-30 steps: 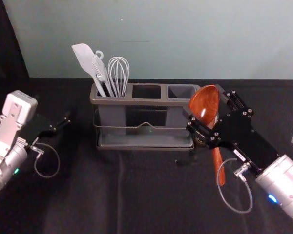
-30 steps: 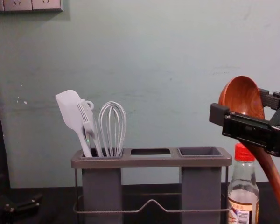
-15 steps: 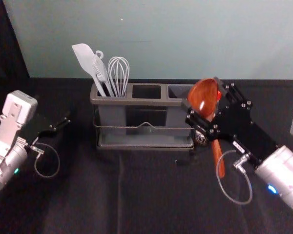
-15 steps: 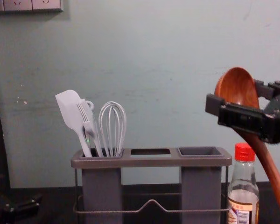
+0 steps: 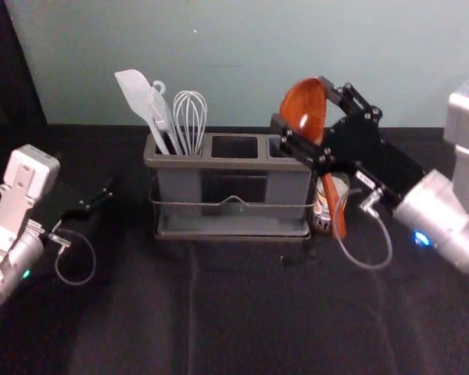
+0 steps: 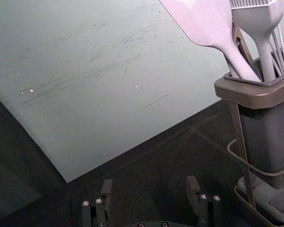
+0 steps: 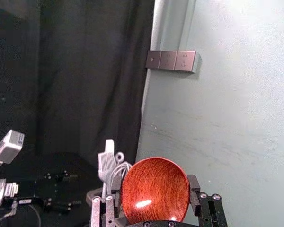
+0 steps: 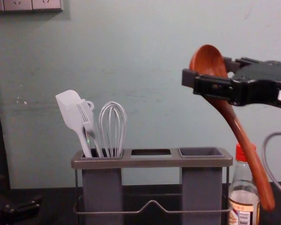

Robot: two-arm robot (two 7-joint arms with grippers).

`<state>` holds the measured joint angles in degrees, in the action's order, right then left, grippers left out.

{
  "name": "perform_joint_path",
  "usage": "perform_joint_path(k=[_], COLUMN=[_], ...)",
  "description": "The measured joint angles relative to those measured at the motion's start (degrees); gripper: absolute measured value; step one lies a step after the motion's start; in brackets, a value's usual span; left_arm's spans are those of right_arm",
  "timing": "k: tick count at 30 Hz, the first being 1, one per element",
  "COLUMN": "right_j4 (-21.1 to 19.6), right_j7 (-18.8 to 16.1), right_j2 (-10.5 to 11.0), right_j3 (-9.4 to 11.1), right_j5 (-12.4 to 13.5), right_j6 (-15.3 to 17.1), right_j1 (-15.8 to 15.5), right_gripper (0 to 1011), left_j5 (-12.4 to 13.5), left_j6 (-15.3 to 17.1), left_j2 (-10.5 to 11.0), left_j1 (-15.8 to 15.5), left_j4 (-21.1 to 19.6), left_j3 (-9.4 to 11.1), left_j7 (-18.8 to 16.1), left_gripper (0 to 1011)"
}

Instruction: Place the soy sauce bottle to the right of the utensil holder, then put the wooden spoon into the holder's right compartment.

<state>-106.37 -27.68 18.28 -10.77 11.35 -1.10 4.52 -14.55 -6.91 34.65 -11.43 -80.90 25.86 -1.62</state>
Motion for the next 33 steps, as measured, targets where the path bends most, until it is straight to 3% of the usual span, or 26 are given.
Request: perform_joint_path(k=[9, 16, 19, 23, 27, 33], right_j4=[5.5, 10.4, 13.3, 15.7, 19.6, 24.2], right_j7=[-1.7, -2.7, -2.9, -2.7, -1.5, -0.4], right_j2=[-0.2, -1.0, -1.7, -2.5, -3.7, -5.2], right_j3=[-2.4, -4.1, -5.0, -5.4, -5.9, -6.3], right_j5=[1.6, 2.5, 2.7, 2.8, 2.6, 3.1], right_j6=[1.1, -1.2, -4.0, -6.8, -12.4, -18.1], right_j1=[8.5, 14.5, 17.2, 18.6, 20.2, 21.4], right_gripper=[838, 838, 838, 838, 838, 838], left_j5=[0.0, 0.0, 0.0, 0.0, 0.0, 0.0], left_j6=[0.0, 0.0, 0.0, 0.0, 0.0, 0.0], left_j2=[0.0, 0.0, 0.0, 0.0, 0.0, 0.0], left_j1=[0.0, 0.0, 0.0, 0.0, 0.0, 0.0], left_j4=[0.0, 0.0, 0.0, 0.0, 0.0, 0.0], left_j3=[0.0, 0.0, 0.0, 0.0, 0.0, 0.0], left_j7=[0.0, 0.0, 0.0, 0.0, 0.0, 0.0], left_gripper=[1000, 1000, 1000, 1000, 1000, 1000])
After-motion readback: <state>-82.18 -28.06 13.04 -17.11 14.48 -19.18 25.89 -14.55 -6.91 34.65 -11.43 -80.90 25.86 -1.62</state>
